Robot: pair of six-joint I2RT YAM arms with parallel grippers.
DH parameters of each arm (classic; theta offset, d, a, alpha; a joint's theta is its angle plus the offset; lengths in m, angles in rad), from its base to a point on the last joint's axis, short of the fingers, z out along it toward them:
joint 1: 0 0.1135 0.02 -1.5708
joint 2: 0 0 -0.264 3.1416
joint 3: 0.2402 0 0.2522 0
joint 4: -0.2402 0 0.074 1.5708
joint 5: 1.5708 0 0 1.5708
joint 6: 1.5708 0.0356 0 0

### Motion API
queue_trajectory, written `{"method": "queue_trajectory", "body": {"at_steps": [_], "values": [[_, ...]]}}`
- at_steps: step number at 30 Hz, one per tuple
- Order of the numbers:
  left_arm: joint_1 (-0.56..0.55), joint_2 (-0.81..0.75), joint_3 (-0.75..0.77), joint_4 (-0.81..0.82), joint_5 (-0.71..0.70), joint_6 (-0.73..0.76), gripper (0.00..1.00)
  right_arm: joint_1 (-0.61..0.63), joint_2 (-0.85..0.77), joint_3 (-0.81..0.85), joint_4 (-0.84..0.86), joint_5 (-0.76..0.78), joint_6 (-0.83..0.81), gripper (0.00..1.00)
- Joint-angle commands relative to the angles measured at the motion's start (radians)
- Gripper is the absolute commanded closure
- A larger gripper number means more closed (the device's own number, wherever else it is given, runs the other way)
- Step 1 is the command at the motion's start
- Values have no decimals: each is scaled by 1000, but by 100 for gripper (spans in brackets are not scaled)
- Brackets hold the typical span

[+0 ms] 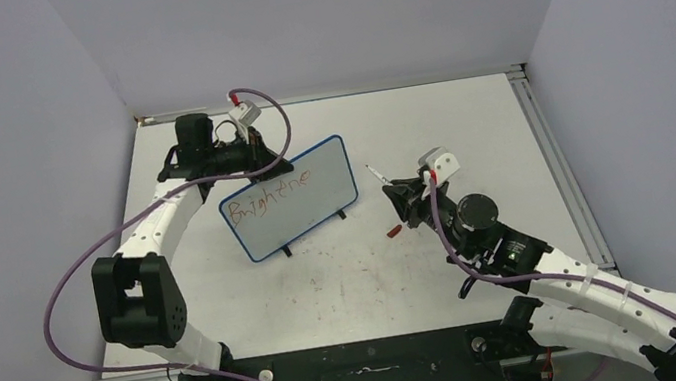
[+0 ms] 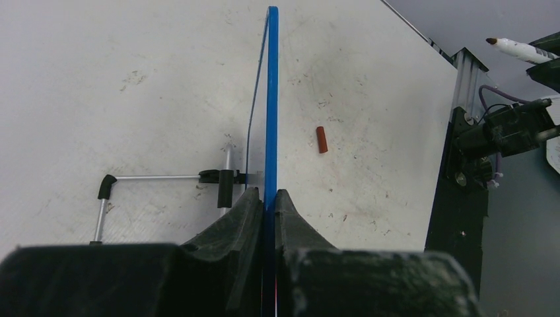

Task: Write a sentence on the whiteboard

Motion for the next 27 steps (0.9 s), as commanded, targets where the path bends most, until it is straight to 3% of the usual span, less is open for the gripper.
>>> {"method": "queue_trajectory", "body": {"at_steps": [1, 4, 16, 22, 27], "values": [[-58, 30, -47, -9, 113, -100, 100, 0, -43, 7, -14, -7, 16, 95], [-66, 38, -58, 27, 125, -124, 100, 0, -48, 13, -24, 0, -9, 95], [-48, 124, 22, -153, 58, 38, 100, -1, 51, -1, 65, -56, -69, 94], [-33, 126, 19, -149, 41, 51, 100, -5, 124, -9, 182, -61, -82, 86], [-34, 121, 18, -151, 38, 56, 100, -26, 219, 14, 285, -73, -120, 95]]}}
